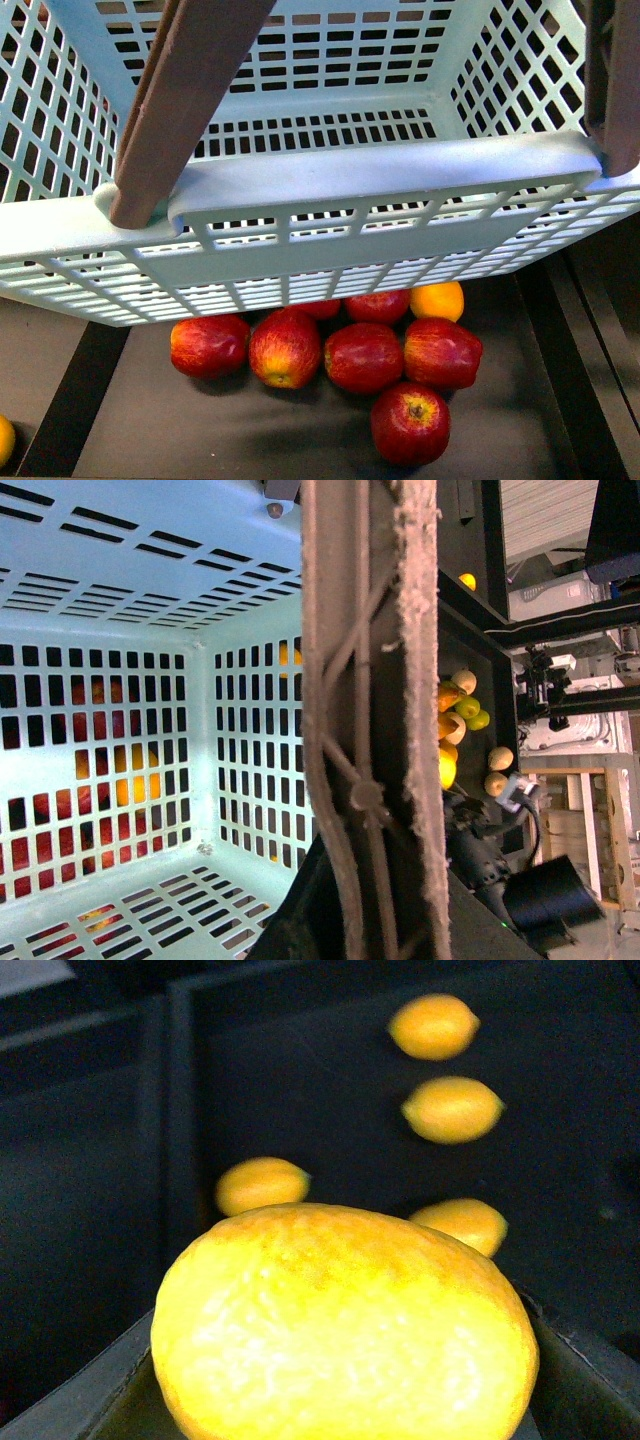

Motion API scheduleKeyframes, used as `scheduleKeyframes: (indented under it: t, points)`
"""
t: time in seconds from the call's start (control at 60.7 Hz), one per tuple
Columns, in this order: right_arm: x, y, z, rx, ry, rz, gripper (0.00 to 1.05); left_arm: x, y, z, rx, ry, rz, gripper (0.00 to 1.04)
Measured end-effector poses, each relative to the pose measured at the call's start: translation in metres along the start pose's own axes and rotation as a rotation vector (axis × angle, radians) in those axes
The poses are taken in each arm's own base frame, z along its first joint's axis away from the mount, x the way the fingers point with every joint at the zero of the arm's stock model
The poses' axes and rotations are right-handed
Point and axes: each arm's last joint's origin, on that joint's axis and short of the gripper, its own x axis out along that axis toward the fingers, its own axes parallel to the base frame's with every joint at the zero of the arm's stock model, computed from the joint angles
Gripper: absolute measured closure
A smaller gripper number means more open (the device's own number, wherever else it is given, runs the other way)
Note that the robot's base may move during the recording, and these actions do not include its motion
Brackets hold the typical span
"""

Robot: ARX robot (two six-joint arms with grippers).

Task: Pick lemon and mango into basket

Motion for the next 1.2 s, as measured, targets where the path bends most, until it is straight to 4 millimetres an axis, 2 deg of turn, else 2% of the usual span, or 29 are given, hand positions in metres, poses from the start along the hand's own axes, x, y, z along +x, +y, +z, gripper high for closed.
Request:
scheduleKeyframes:
  t: [0.165, 0.313, 0.445, 0.675, 0.906, 0.955, 1.021, 1.202]
  points:
    - [-0.037, 0.044, 0.041, -0.07, -0.117, 0.133, 0.25, 0.0, 0.0, 0.0, 0.0, 0.0, 0.0, 1.0]
    - [-0.067, 0.087, 0.061, -0.128, -0.194, 0.246, 0.25, 0.0, 0.0, 0.0, 0.0, 0.0, 0.0, 1.0]
    - [-0.085, 0.134, 0.065, -0.173, -0.233, 0.361, 0.25, 0.0, 0.0, 0.0, 0.0, 0.0, 0.0, 1.0]
    - [-0.085, 0.189, 0.054, -0.22, -0.199, 0.45, 0.25, 0.0, 0.0, 0.0, 0.0, 0.0, 0.0, 1.0]
    - [-0.077, 0.217, 0.041, -0.268, -0.151, 0.47, 0.25, 0.0, 0.0, 0.0, 0.0, 0.001, 0.0, 1.0]
    - [-0.077, 0.221, 0.039, -0.276, -0.143, 0.471, 0.17, 0.0, 0.0, 0.0, 0.0, 0.0, 0.0, 1.0]
    - [-0.077, 0.222, 0.038, -0.279, -0.141, 0.468, 0.08, 0.0, 0.0, 0.0, 0.001, 0.0, 0.0, 1.0]
    - [-0.08, 0.214, 0.043, -0.253, -0.144, 0.388, 0.09, 0.0, 0.0, 0.0, 0.001, 0.0, 0.0, 1.0]
